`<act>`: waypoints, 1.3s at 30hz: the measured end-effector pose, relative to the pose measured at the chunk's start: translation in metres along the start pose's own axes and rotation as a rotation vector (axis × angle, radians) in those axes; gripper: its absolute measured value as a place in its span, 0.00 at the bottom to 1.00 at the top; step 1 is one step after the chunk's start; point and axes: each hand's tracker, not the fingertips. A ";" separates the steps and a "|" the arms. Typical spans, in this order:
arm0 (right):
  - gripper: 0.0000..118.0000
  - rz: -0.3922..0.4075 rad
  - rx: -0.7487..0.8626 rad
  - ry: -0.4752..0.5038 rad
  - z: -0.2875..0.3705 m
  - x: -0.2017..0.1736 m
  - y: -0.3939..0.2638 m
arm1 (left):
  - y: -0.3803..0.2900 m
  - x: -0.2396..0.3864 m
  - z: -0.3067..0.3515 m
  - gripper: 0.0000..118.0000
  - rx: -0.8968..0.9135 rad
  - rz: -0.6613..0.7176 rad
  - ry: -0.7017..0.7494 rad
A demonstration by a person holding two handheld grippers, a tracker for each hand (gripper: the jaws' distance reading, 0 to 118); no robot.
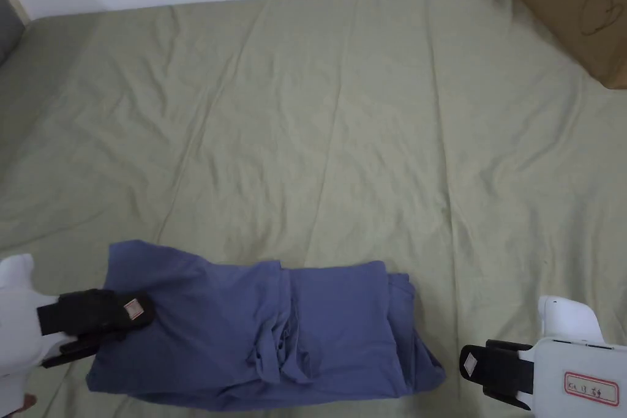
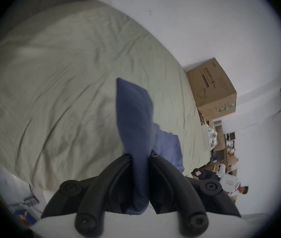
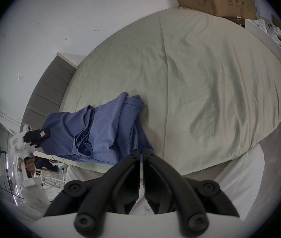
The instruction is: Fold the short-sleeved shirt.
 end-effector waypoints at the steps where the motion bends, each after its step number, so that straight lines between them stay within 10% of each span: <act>1: 0.03 -0.006 0.004 0.002 0.001 0.003 0.000 | 0.001 0.021 -0.005 0.09 -0.002 -0.046 -0.007; 13: 0.03 -0.119 0.036 -0.021 0.017 0.057 -0.011 | -0.033 0.156 -0.152 0.15 -0.281 -0.205 -0.026; 17: 0.03 -0.182 0.031 -0.045 0.017 0.079 -0.016 | -0.052 0.160 -0.198 0.99 -0.417 -0.189 -0.038; 25: 0.03 -0.210 0.018 -0.053 0.012 0.090 -0.020 | -0.039 0.136 -0.172 0.91 -0.319 -0.108 -0.039; 30: 0.03 -0.193 0.006 -0.035 0.004 0.085 -0.019 | -0.026 0.104 -0.139 0.08 -0.188 -0.093 0.034; 39: 0.03 -0.181 -0.008 -0.031 0.001 0.080 -0.020 | -0.063 0.120 -0.197 0.07 -0.366 -0.166 0.012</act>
